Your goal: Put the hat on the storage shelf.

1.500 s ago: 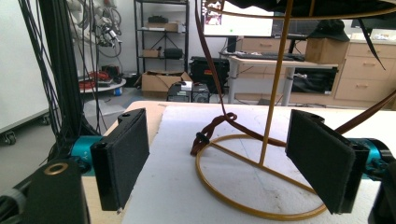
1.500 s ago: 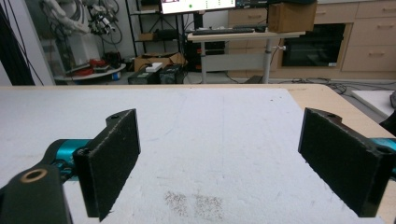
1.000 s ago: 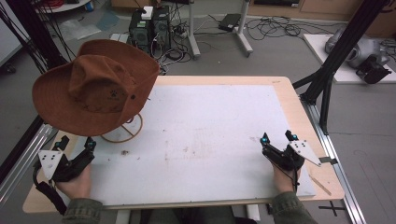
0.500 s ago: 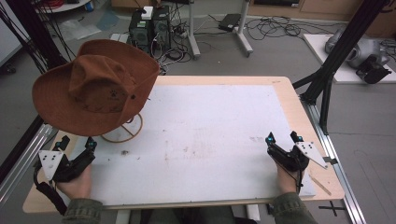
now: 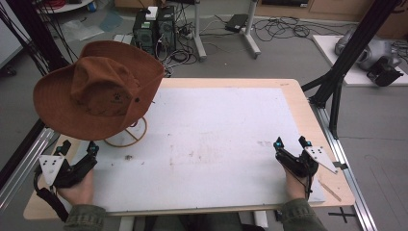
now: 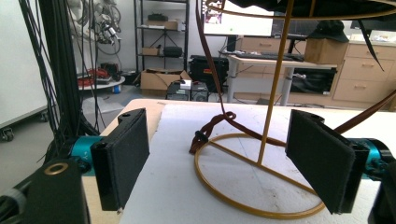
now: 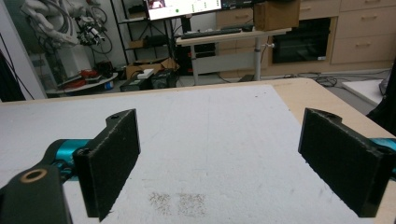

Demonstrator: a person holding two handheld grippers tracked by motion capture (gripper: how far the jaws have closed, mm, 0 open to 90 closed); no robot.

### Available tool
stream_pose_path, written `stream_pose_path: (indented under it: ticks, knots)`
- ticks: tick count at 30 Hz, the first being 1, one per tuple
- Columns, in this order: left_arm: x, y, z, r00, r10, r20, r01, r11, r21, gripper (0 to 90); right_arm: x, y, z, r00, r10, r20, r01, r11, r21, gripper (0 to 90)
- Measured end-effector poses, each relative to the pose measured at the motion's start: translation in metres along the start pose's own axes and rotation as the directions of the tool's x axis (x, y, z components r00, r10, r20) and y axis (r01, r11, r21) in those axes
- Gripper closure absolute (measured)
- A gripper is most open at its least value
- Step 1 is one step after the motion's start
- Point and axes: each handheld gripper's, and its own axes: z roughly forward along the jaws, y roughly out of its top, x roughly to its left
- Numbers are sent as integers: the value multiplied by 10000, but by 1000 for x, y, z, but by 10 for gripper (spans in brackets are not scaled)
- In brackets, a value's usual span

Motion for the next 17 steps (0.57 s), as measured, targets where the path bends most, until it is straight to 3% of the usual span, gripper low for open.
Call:
stream_pose_path:
  ticks: [17]
  knots:
    - [2,0,0,10000,-72,-32,72,10000,8,218,0,-1,0,9999,115,13,-115,9999,35,120]
